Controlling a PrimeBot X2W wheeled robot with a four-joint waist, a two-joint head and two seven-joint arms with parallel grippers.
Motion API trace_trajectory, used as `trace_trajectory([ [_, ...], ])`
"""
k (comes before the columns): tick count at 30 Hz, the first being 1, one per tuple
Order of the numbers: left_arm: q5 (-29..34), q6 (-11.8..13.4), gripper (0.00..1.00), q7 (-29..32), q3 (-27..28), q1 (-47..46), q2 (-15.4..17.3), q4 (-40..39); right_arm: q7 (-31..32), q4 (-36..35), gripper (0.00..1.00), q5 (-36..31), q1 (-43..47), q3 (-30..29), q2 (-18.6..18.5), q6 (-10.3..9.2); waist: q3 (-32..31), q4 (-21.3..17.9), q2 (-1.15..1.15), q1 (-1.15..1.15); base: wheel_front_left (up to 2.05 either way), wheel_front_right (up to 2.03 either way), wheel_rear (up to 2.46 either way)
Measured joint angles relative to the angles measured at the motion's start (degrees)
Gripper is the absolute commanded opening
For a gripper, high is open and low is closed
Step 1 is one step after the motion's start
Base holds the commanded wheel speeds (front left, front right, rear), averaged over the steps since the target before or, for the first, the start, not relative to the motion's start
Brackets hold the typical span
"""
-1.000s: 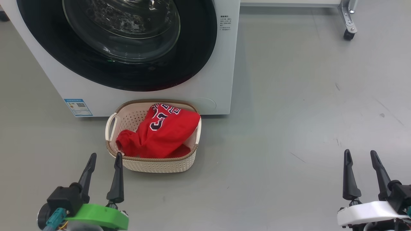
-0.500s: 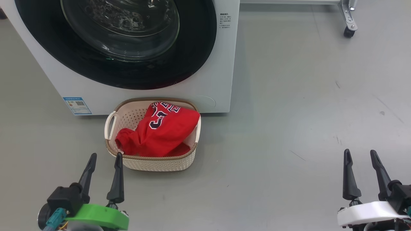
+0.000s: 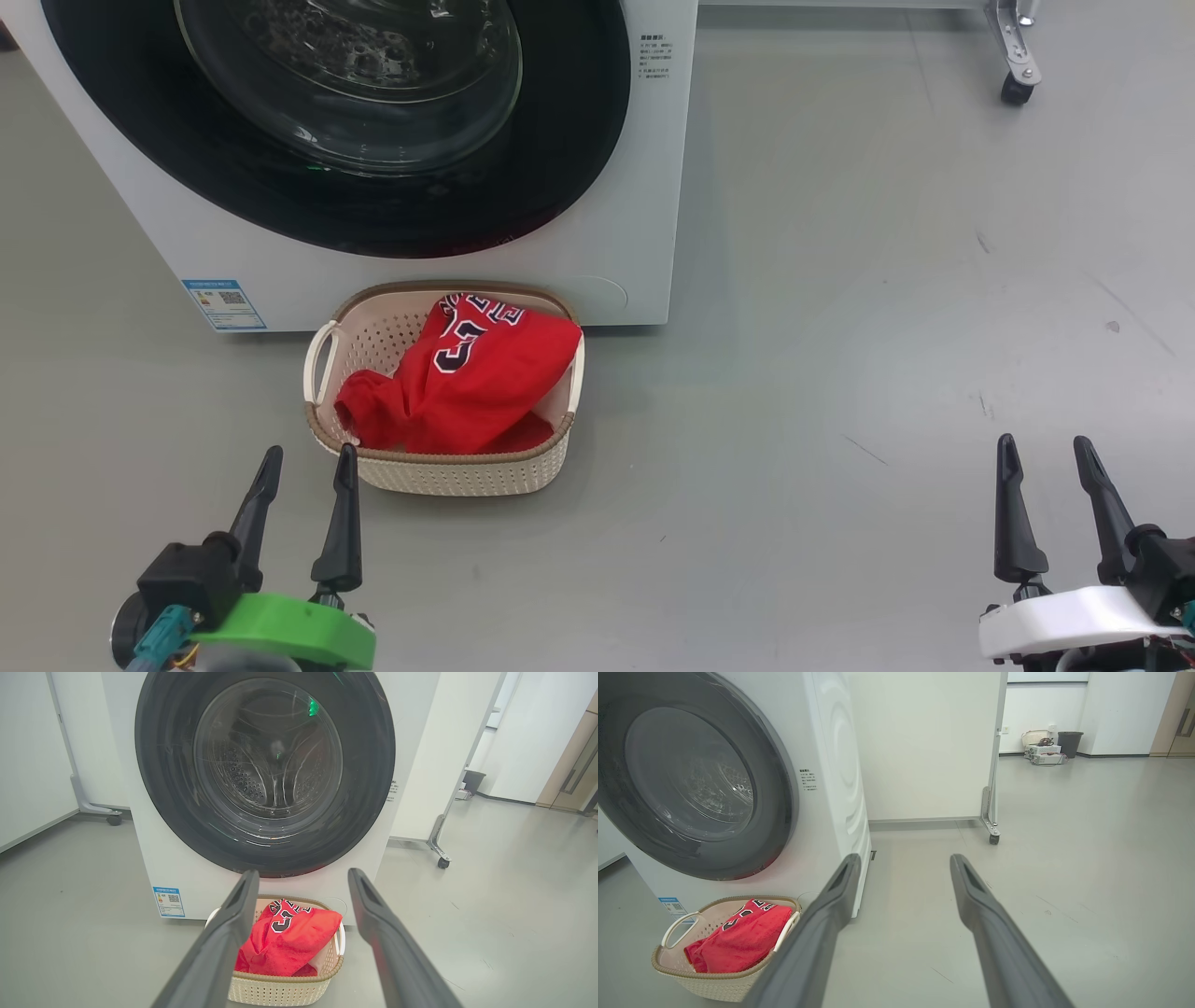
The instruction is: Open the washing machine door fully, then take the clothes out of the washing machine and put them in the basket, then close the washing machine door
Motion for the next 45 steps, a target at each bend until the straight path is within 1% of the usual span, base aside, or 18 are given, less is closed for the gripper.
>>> trace_trajectory([
  [9, -0.1, 0.0, 1.0, 0.0, 0.0, 0.0, 0.01, 0.2, 0.0, 0.04, 1.0, -0.02, -0.01, -0.2, 0.27, 0.03, -0.14, 0.01, 0.0, 0.0, 0.0, 0.0, 0.0],
  [12, -0.1, 0.0, 1.0, 0.0, 0.13, 0.01, 0.0, 0.22, 0.0, 0.05, 1.0, -0.49, -0.01, -0.32, 0.43, 0.53, -0.16, 0.01, 0.0, 0.0, 0.0, 0.0, 0.0],
  [20, -0.42, 0.0, 1.0, 0.0, 0.66, 0.01, 0.0, 0.19, 0.0, 0.07, 1.0, -0.52, 0.0, -0.59, 0.73, 0.55, -0.08, 0.06, 0.0, 0.0, 0.0, 0.0, 0.0],
  [21, -0.51, 0.01, 0.0, 0.03, 0.64, 0.02, -0.04, 0.51, 0.02, 0.4, 0.0, -0.48, 0.01, -0.54, 0.85, 0.53, -0.08, 0.06, 0.0, 0.0, 0.0, 0.0, 0.0],
  [25, -0.51, 0.01, 0.0, 0.25, 0.05, 0.55, -0.74, 2.94, 0.03, 2.94, 0.0, -0.47, 0.61, -0.26, 1.83, 0.53, -0.08, 0.06, 0.0, 0.0, 0.0, 0.0, 0.0],
  [30, -2.2, 0.01, 0.0, 0.26, -0.03, 1.35, -0.81, 3.04, 0.12, 3.55, 0.0, 1.03, 0.71, -0.19, 2.07, 0.54, -0.17, -0.04, 0.0, 0.0, 0.0, 0.0, 0.0],
  [34, -4.63, 0.01, 0.0, 0.46, -0.02, 1.36, -0.81, 2.78, 0.8, 3.82, 0.0, 3.71, 0.66, -0.25, 2.07, 0.67, -0.35, -0.2, 0.0, 0.0, 0.0, 0.0, 0.0],
  [40, -10.21, 0.01, 0.0, 1.71, 0.29, 1.37, -0.81, 2.61, 2.15, 4.41, 0.0, 9.21, 0.43, -0.53, 2.08, 1.19, -0.54, -0.36, 0.0, 0.0, 0.0, 0.0, 0.0],
  [42, -10.91, 0.01, 0.0, 1.87, 0.38, 1.37, -0.81, 2.61, 2.22, 4.53, 0.0, 10.34, 0.39, -0.57, 2.08, 1.21, -0.57, -0.39, 0.0, 0.0, 0.0, 0.0, 0.0],
  [43, -11.85, 0.01, 0.0, 2.3, 0.58, 1.37, -0.81, 2.6, 2.76, 4.67, 0.0, 12.55, 0.16, -0.62, 2.11, 1.32, -0.63, -0.44, 0.0, 0.0, 0.0, 0.0, 0.0],
  [45, -13.44, 0.01, 0.0, 2.64, 0.79, 1.36, -0.81, 2.58, 3.18, 4.85, 0.0, 14.15, 0.0, -0.74, 2.12, 1.55, -0.69, -0.5, 0.0, 0.0, 0.0, 0.0, 0.0],
])
